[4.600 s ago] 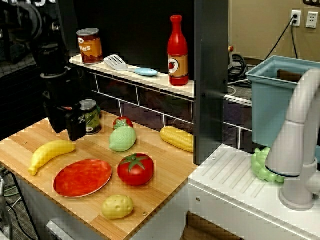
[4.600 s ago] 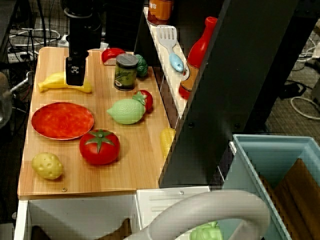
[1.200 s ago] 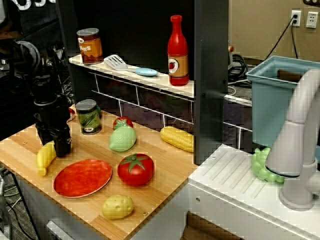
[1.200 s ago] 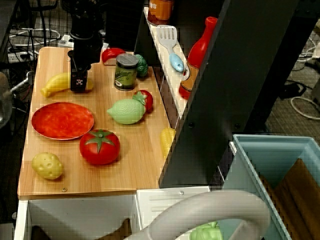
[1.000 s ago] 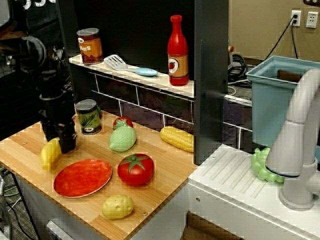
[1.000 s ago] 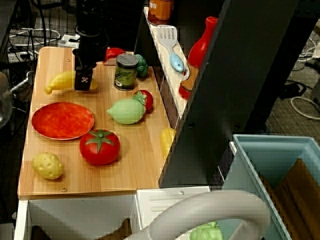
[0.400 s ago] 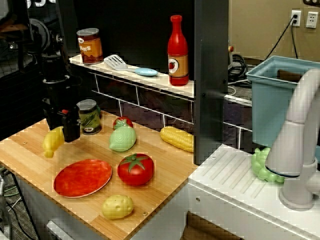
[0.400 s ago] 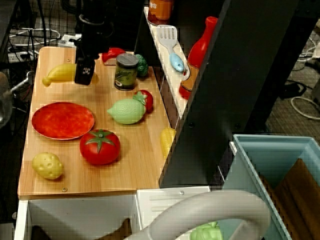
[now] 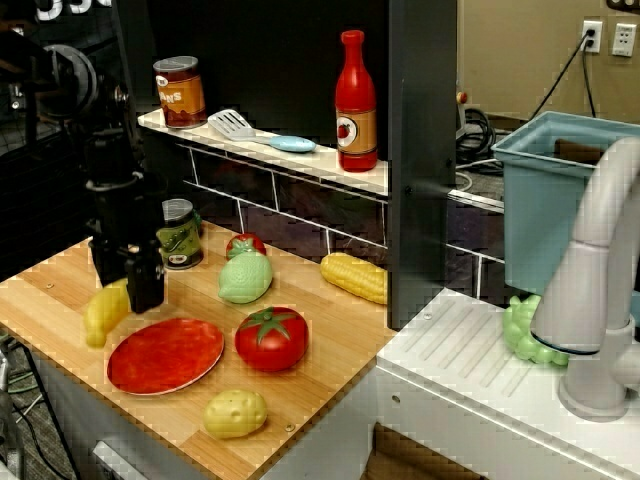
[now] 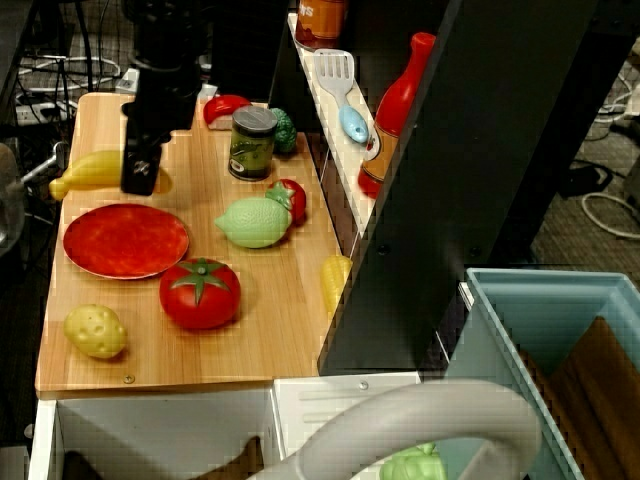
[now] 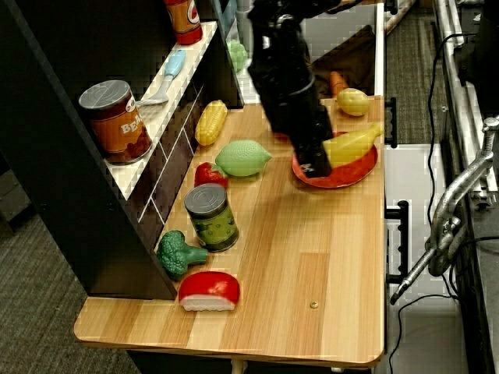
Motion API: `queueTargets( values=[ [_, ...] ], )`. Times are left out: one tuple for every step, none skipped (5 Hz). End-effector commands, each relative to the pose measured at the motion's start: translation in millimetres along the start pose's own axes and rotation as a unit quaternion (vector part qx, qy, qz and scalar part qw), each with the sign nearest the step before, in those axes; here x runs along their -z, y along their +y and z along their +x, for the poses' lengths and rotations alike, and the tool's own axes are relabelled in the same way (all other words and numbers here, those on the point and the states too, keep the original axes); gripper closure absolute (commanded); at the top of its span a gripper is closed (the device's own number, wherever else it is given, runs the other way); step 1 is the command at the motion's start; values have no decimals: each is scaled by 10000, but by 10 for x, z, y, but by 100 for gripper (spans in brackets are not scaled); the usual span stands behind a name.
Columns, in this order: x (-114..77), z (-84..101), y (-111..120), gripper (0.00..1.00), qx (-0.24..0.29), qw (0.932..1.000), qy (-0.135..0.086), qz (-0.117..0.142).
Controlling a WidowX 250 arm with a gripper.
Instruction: Put banana on plate
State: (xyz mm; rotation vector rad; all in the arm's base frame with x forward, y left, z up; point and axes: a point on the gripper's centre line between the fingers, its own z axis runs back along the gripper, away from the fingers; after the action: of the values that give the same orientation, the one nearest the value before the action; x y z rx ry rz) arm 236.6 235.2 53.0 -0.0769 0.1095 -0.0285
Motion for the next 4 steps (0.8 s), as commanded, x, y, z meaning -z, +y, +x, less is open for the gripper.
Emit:
queueTargets(
  values=[
    [-189, -70, -57, 100, -109, 9997, -111, 200],
    [-129, -74, -106, 100, -113, 9998, -28, 187],
    [-57, -99, -210, 100, -136, 9998, -14, 155],
    [-22, -134, -281, 100, -386, 9992, -128, -2]
  ],
)
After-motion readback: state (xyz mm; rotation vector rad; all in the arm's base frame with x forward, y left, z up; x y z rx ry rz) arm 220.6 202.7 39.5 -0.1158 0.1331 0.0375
